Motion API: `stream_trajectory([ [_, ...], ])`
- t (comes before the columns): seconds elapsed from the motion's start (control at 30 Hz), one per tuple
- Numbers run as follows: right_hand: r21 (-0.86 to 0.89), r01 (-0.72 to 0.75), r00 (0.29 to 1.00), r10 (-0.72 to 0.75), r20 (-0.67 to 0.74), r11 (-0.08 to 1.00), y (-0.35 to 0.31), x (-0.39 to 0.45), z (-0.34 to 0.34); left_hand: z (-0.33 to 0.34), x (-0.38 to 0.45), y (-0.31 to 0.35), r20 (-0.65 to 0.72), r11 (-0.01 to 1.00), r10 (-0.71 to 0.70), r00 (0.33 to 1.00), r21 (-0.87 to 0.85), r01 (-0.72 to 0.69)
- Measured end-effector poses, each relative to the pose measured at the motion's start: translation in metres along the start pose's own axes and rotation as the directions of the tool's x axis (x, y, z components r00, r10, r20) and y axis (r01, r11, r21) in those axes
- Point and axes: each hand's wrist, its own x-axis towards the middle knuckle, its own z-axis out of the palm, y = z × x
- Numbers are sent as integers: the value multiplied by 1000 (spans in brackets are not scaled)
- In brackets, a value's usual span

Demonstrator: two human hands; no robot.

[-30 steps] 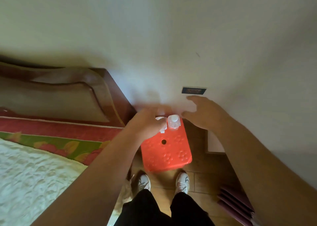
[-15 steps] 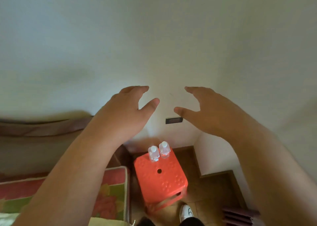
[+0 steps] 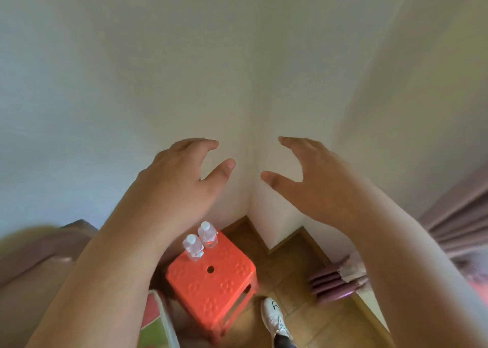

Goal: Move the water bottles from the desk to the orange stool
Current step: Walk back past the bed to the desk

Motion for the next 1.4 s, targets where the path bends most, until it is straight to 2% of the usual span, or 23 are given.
stream_trajectory([
  [0.2, 14, -255, 963, 255, -88, 967, 58, -60, -22, 42, 9, 63, 138, 977, 206, 969, 19, -210],
  [0.4, 71, -471, 856, 475, -202, 879, 134, -130, -51, 86, 0, 156, 244, 897, 432, 868, -12, -443],
  [0.6, 153, -581, 746, 598, -293, 799, 213, -194, -84, 135, -23, 260, 313, 784, 597, 738, -32, -620],
  [0.77, 186, -648, 671, 669, -318, 739, 271, -236, -109, 179, -40, 332, 367, 712, 668, 647, -64, -699],
  [0.97, 227, -722, 575, 749, -329, 654, 314, -277, -123, 219, -56, 386, 405, 637, 729, 552, -110, -763],
  [1.1, 273, -767, 489, 804, -337, 581, 334, -306, -125, 244, -69, 425, 443, 541, 782, 438, -134, -830],
  [1.23, 328, -830, 344, 877, -337, 452, 345, -338, -127, 270, -76, 463, 499, 399, 826, 261, -193, -896],
  [1.3, 362, -859, 239, 910, -339, 361, 345, -359, -126, 284, -84, 486, 524, 318, 838, 153, -243, -916],
  [1.4, 427, -886, 30, 941, -338, 181, 341, -390, -122, 300, -108, 519, 530, 160, 847, -37, -321, -933],
])
